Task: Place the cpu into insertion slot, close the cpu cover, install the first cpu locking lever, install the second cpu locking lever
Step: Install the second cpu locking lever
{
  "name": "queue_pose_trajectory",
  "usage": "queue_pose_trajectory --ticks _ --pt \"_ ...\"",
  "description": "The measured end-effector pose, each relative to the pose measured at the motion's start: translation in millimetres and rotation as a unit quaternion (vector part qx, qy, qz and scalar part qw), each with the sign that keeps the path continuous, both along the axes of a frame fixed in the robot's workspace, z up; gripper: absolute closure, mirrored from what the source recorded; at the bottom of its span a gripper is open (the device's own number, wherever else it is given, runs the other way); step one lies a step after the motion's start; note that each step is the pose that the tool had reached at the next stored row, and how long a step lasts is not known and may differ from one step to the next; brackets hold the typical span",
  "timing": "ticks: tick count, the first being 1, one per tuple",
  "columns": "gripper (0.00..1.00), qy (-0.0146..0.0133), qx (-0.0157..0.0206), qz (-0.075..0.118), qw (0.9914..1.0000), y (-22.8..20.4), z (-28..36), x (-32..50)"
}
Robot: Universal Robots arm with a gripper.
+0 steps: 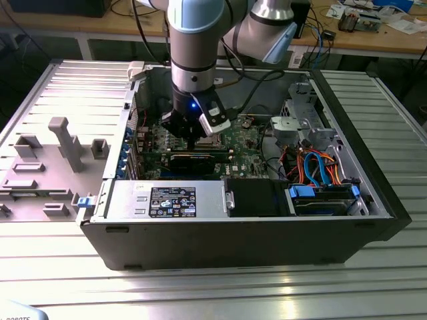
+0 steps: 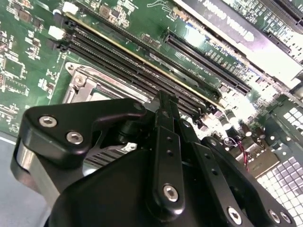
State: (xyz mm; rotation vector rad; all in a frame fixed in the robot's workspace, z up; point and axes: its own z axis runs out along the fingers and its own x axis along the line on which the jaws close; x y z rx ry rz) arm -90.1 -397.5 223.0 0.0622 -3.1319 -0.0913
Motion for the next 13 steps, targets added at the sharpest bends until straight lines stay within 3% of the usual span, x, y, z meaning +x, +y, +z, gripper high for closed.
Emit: queue_pose_trajectory --ticks 4,13 --pt "0.89 0.0006 0.0024 0.003 0.99999 0.0 -3.8 -2.5" --pt "0.89 0.0007 0.0119 0.008 0.9999 0.1 -14.0 -7.6"
